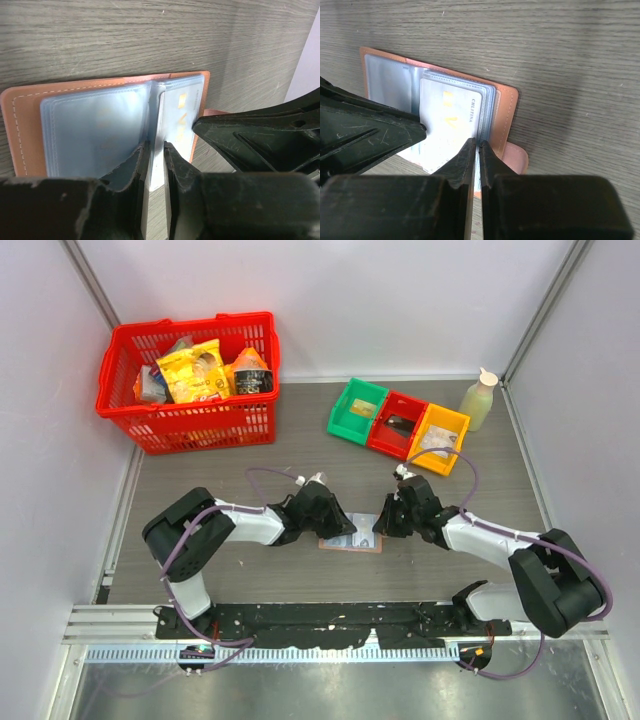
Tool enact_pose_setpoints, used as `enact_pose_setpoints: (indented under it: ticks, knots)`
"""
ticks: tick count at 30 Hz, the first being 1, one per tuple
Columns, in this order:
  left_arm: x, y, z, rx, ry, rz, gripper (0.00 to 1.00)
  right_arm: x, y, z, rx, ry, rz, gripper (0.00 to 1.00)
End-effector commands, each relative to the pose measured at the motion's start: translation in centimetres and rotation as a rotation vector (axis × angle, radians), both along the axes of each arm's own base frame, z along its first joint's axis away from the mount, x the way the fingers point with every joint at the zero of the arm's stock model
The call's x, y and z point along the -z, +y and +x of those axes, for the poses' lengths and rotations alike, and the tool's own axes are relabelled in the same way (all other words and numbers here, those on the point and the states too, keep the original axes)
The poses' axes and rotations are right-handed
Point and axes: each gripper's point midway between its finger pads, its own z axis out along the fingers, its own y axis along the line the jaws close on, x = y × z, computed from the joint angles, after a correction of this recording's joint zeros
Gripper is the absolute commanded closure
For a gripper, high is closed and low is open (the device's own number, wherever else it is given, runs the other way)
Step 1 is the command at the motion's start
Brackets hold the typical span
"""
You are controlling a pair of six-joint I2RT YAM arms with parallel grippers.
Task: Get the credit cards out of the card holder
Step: Remove the credit card from the card holder.
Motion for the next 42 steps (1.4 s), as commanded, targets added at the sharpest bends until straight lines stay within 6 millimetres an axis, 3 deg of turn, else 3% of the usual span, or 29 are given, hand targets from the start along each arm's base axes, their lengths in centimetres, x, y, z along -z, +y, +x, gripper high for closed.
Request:
enact_pose_setpoints:
  ticks: [1, 4, 14, 24, 35, 42]
  knots:
    - [0.5, 1.1, 0.3, -0.023, -0.003, 0.022, 0.85, 2.9, -1.4, -2.2, 0.0, 0.095, -0.063, 0.9]
    - [0.6, 1.5, 0.4, -0.035, 0.008, 0.009, 0.92, 2.9, -1.5, -2.1, -0.001, 0.094, -0.061, 0.9]
    - [-0.4, 2.2, 0.8, -0.052, -0.01, -0.066, 0.85, 3.4, -1.7, -2.4, -0.007, 0.11, -0.064, 0.9]
    - [-0.1, 1.6, 0.9, -0.015, -0.004, -0.069, 0.93, 3.4, -1.6, -2.3, -0.01, 0.114, -0.062, 0.9]
    - [-2.4, 0.3, 1.3, -0.004, -0.053, -0.181, 0.8, 3.7, -1.6, -2.5, -0.015, 0.12, -0.062, 0.9]
    - [-1.9, -0.2, 1.4, 0.0, -0.04, -0.19, 0.74, 3.7, -1.6, -2.5, -0.018, 0.121, -0.06, 0.9]
